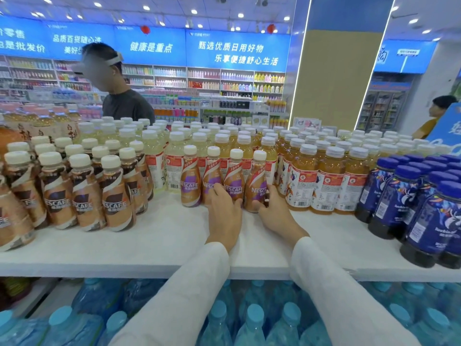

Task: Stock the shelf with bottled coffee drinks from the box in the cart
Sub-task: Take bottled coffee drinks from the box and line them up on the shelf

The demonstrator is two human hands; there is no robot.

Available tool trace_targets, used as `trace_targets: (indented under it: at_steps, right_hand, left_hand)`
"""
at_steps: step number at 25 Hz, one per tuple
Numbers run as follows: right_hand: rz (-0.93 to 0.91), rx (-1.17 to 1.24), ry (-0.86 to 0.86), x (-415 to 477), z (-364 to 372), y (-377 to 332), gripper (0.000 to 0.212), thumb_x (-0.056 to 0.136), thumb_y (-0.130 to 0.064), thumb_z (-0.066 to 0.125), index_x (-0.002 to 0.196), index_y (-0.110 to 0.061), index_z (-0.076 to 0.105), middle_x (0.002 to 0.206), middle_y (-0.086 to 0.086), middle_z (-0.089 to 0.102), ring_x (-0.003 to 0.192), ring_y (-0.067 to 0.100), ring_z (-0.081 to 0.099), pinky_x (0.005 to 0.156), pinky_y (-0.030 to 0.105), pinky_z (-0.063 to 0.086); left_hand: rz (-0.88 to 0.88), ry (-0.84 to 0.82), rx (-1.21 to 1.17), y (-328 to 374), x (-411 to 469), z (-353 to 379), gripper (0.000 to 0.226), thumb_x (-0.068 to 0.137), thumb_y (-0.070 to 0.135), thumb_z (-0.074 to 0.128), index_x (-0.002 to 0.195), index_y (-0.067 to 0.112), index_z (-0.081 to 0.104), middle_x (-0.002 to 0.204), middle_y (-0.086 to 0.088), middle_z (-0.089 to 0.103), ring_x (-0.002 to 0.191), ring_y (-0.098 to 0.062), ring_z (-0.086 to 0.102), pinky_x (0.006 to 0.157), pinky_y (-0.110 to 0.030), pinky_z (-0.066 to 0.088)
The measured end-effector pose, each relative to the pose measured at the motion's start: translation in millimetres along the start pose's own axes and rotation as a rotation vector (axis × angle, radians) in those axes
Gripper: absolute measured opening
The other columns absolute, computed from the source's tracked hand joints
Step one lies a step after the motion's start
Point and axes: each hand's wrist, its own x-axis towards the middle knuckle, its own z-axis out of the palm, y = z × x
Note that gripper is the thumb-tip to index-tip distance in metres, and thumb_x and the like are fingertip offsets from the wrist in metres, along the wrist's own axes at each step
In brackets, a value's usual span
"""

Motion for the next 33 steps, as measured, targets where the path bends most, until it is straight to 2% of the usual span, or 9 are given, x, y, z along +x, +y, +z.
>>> trace_targets:
  at_steps: [4, 7, 12, 16, 22, 29, 33]
  right_hand:
    - [-0.006, -0.005, -0.003, 3.0, -0.4, 2.2, 0.059, 0.097, -0.009, 0.063, 0.149, -0.02, 0.037, 0.141, 0.0, 0.057, 0.129, 0.019, 0.055, 0.104, 0.031, 0.043]
    - [-0.002, -0.012, -0.024, 5.5, -1.2, 3.5, 0.061, 0.098, -0.01, 0.063, 0.152, -0.022, 0.036, 0.144, 0.0, 0.056, 0.13, 0.019, 0.055, 0.106, 0.032, 0.044]
    - [-0.029, 0.001, 0.085, 4.8, 7.8, 6.7, 0.059, 0.093, -0.017, 0.071, 0.146, -0.023, 0.044, 0.134, -0.005, 0.061, 0.121, 0.014, 0.058, 0.101, 0.03, 0.046]
    - [-0.025, -0.004, 0.157, 6.7, 13.0, 6.1, 0.061, 0.088, -0.028, 0.077, 0.141, -0.023, 0.047, 0.133, 0.0, 0.064, 0.119, 0.019, 0.061, 0.102, 0.041, 0.051]
    - [-0.032, -0.028, 0.184, 7.1, 14.8, 7.6, 0.059, 0.086, -0.034, 0.079, 0.135, -0.027, 0.048, 0.126, -0.005, 0.066, 0.113, 0.016, 0.063, 0.091, 0.03, 0.05]
    - [-0.026, -0.057, 0.214, 7.3, 17.1, 6.6, 0.061, 0.084, -0.038, 0.08, 0.135, -0.027, 0.048, 0.127, -0.004, 0.067, 0.113, 0.016, 0.064, 0.089, 0.027, 0.048]
    - [-0.043, -0.1, 0.244, 7.5, 17.7, 6.6, 0.064, 0.084, -0.039, 0.08, 0.136, -0.023, 0.048, 0.128, 0.001, 0.066, 0.117, 0.023, 0.062, 0.097, 0.04, 0.054]
  left_hand:
    - [-0.015, -0.003, -0.013, 1.6, 2.2, -0.6, 0.056, 0.092, 0.019, 0.074, 0.136, 0.005, 0.042, 0.135, -0.015, 0.049, 0.124, -0.032, 0.051, 0.102, -0.042, 0.049]
    - [-0.025, -0.001, -0.025, 2.6, 3.1, -0.9, 0.057, 0.091, 0.019, 0.075, 0.135, 0.006, 0.042, 0.135, -0.015, 0.049, 0.125, -0.032, 0.051, 0.102, -0.043, 0.05]
    - [-0.041, 0.005, -0.041, 1.8, 5.1, -0.4, 0.056, 0.09, 0.02, 0.077, 0.133, 0.008, 0.043, 0.135, -0.013, 0.049, 0.124, -0.032, 0.052, 0.101, -0.042, 0.05]
    - [-0.053, 0.009, -0.067, 1.3, 6.1, 0.2, 0.055, 0.089, 0.02, 0.078, 0.132, 0.01, 0.043, 0.134, -0.013, 0.05, 0.124, -0.032, 0.054, 0.101, -0.041, 0.052]
    - [-0.057, 0.011, -0.077, -0.2, 7.8, 1.2, 0.056, 0.088, 0.021, 0.079, 0.131, 0.01, 0.044, 0.133, -0.012, 0.05, 0.123, -0.031, 0.054, 0.1, -0.043, 0.053]
    - [-0.065, -0.008, -0.087, -0.3, 8.9, 0.6, 0.057, 0.09, 0.021, 0.078, 0.133, 0.008, 0.044, 0.135, -0.013, 0.049, 0.125, -0.031, 0.053, 0.102, -0.046, 0.051]
    - [-0.07, 0.0, -0.093, -0.8, 8.1, 1.0, 0.055, 0.09, 0.019, 0.078, 0.132, 0.008, 0.045, 0.135, -0.012, 0.049, 0.126, -0.029, 0.052, 0.103, -0.043, 0.052]
